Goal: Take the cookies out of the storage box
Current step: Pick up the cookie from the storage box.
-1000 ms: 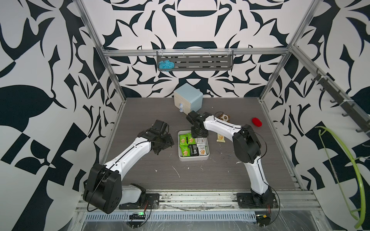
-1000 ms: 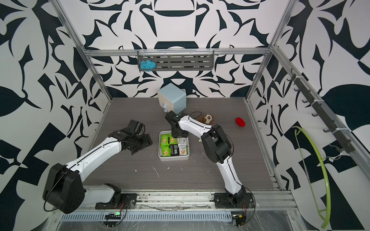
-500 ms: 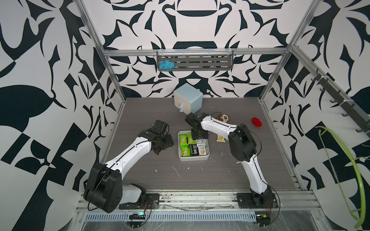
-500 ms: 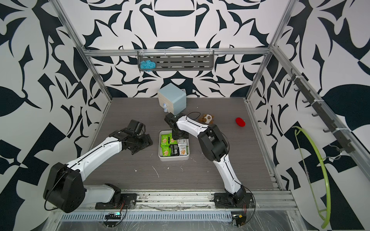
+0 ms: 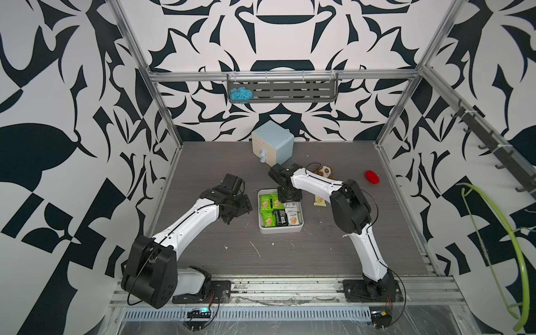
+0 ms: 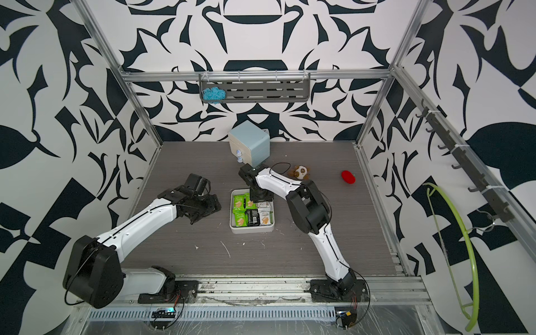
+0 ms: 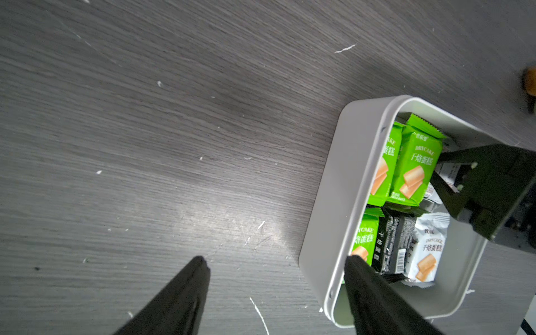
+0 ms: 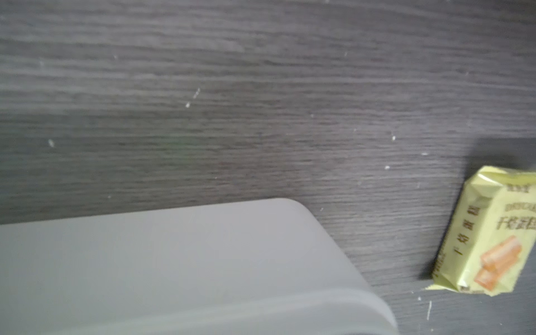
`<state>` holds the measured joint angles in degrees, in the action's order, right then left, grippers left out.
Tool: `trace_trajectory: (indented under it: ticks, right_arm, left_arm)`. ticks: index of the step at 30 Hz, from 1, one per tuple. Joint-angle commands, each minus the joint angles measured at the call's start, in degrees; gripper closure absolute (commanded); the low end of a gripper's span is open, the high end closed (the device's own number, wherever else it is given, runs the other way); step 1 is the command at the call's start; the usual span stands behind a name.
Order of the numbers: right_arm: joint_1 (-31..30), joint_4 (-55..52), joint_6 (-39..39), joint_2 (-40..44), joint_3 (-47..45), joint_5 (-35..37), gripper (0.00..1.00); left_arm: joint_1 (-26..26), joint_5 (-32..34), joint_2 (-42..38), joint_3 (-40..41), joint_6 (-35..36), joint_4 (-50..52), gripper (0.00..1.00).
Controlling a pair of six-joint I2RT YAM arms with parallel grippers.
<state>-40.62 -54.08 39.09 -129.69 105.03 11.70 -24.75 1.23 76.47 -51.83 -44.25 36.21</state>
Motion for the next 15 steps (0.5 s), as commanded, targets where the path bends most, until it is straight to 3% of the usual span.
trace_trajectory:
  ticks: [1,15]
  right_arm:
    - [0.2,-0.6,-0.2,3.1,0.7,2.1,0.58]
    - [0.1,-0.3,-1.0,8.3,0.7,-0.3,0.58]
  left_arm:
    - [0.2,0.2,0.1,-1.0,0.7,0.9,0.2]
    - [0.1,-0.1,-0.8,0.1,-2.5,-0.5,0.2]
